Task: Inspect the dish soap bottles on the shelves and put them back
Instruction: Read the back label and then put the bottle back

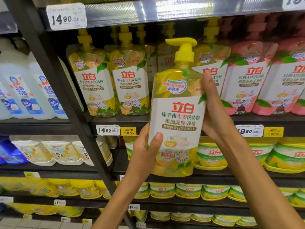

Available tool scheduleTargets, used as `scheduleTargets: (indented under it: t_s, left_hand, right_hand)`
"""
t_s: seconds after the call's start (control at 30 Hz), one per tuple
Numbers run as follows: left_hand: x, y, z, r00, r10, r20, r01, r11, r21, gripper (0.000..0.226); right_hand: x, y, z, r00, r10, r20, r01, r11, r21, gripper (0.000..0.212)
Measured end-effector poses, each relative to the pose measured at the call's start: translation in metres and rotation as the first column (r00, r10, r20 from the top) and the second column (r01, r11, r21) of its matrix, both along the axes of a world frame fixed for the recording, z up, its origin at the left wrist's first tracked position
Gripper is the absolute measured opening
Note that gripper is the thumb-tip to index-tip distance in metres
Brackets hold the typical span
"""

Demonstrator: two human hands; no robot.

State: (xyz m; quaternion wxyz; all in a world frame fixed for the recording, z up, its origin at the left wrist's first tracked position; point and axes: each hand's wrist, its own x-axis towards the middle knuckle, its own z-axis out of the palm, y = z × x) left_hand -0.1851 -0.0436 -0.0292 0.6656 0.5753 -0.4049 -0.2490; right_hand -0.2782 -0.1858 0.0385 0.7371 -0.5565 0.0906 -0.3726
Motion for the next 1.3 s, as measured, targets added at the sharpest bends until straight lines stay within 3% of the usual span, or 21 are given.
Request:
scheduleTargets:
  t_s: [0.13, 0.27, 0.4, 0.5, 0.6, 0.73, 0.8, 0.97, 1.07, 1.2, 1.3]
  left_hand:
    - [0.004, 0.002, -0.005, 0.998, -0.014, 0.059, 0.017, 0.998, -0.063, 0.066]
    - [0.01, 0.001, -0.009, 0.997, -0.051, 0.06, 0.056, 0.996, -0.072, 0.084]
    - [0.014, -0.004, -0.021, 0.999, -0.05, 0.02, 0.051, 0.997, -0.055, 0.103]
    - [0.014, -0.009, -0.027, 1.0, 0.003, 0.023, -0.001, 0.995, -0.103, 0.099]
    - [0.018, -0.015, -0.026, 0.991, 0.129, 0.032, -0.119, 0.972, -0.204, 0.089]
    - [0.029, -0.017, -0.024, 0.97, 0.229, 0.078, -0.197, 0.936, -0.293, 0.088]
    - [0.031, -0.016, -0.023, 0.952, 0.288, 0.103, -0.242, 0.916, -0.321, 0.087]
    - [0.023, -0.016, -0.02, 0.942, 0.326, 0.077, -0.288, 0.906, -0.309, 0.104]
    - [0.021, -0.016, -0.02, 0.953, 0.304, 0.011, -0.287, 0.909, -0.301, 0.106]
    - [0.016, -0.012, -0.02, 0.961, 0.262, -0.087, -0.276, 0.929, -0.246, 0.08]
    - [0.015, -0.006, -0.016, 0.97, 0.181, -0.16, -0.21, 0.96, -0.187, 0.067]
  right_hand:
    - [-0.001, 0.009, -0.008, 0.994, -0.022, 0.111, 0.015, 0.998, 0.063, 0.08]
    - [0.0, 0.018, -0.012, 0.974, -0.102, 0.203, 0.085, 0.992, 0.088, 0.109]
    - [-0.002, 0.019, -0.014, 0.94, -0.137, 0.313, 0.177, 0.979, -0.102, 0.075]
    - [-0.002, 0.02, -0.013, 0.93, -0.12, 0.348, 0.208, 0.952, -0.227, 0.063]
    - [-0.004, 0.016, -0.009, 0.953, -0.073, 0.295, 0.184, 0.911, -0.369, 0.064]
    - [-0.018, -0.001, 0.006, 0.992, 0.014, 0.126, 0.054, 0.855, -0.516, 0.085]
    - [-0.021, -0.004, 0.02, 0.991, 0.01, 0.135, 0.066, 0.835, -0.546, 0.097]
    - [-0.013, 0.009, 0.049, 0.973, -0.051, 0.226, 0.167, 0.829, -0.533, 0.048]
    - [-0.006, 0.009, 0.059, 0.981, -0.078, 0.175, 0.163, 0.82, -0.549, 0.02]
    - [0.006, 0.004, 0.066, 0.989, -0.135, 0.059, 0.146, 0.832, -0.536, 0.023]
    - [0.012, -0.007, 0.071, 0.996, -0.078, -0.034, 0.047, 0.84, -0.541, 0.024]
